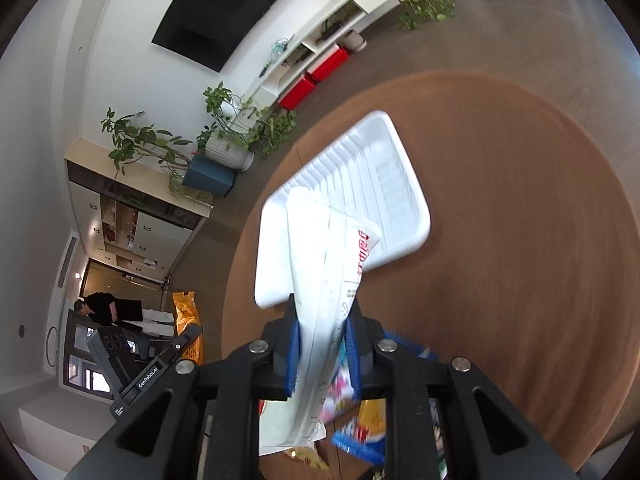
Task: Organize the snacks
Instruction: 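Carry the orange stick snack and white packet with both tools over the white tray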
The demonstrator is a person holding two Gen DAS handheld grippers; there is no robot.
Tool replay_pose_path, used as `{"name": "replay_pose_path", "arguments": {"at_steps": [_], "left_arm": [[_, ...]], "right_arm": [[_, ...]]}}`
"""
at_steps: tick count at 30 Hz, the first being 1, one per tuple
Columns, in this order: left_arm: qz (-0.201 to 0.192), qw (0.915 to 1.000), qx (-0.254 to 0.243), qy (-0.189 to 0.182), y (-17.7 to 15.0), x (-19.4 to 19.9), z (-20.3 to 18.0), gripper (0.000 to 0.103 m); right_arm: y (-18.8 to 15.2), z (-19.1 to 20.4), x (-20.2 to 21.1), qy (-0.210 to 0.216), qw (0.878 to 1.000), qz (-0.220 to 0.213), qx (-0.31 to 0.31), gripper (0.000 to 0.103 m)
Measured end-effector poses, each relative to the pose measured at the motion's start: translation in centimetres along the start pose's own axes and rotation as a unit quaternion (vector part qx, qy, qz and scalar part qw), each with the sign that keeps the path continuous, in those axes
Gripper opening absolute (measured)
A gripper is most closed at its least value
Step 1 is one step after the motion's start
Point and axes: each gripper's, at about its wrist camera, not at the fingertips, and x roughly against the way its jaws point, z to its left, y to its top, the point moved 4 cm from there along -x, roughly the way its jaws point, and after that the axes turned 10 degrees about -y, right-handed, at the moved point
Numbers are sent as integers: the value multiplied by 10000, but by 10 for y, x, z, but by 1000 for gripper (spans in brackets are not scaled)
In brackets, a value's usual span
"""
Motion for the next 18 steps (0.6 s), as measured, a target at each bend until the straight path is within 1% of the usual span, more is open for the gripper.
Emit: {"name": "replay_pose_path", "arguments": {"at_steps": [3,7,10,12,14,18], "left_arm": [[86,9998,-154,-87,32,-19,-12,14],[193,9990,-389,85,69,-50,-22,14],[330,9979,-491,250,87,-76,-20,14],[438,9973,-515,285,93,-96,-20,14],[652,9960,-497,351,93,-122,-17,14],[981,9932,-440,441,82,-163,-3,14]], "right_arm": [[36,1,-6,-147,9997,-43,173,22],[84,0,-24,-441,9978,-64,482,22],[111,1,-45,-778,9940,-15,772,22],[123,3,-63,-952,9911,56,931,22],[132,6,-80,-1046,9888,197,1049,22],[133,16,-120,-1163,9822,585,1354,22]]}}
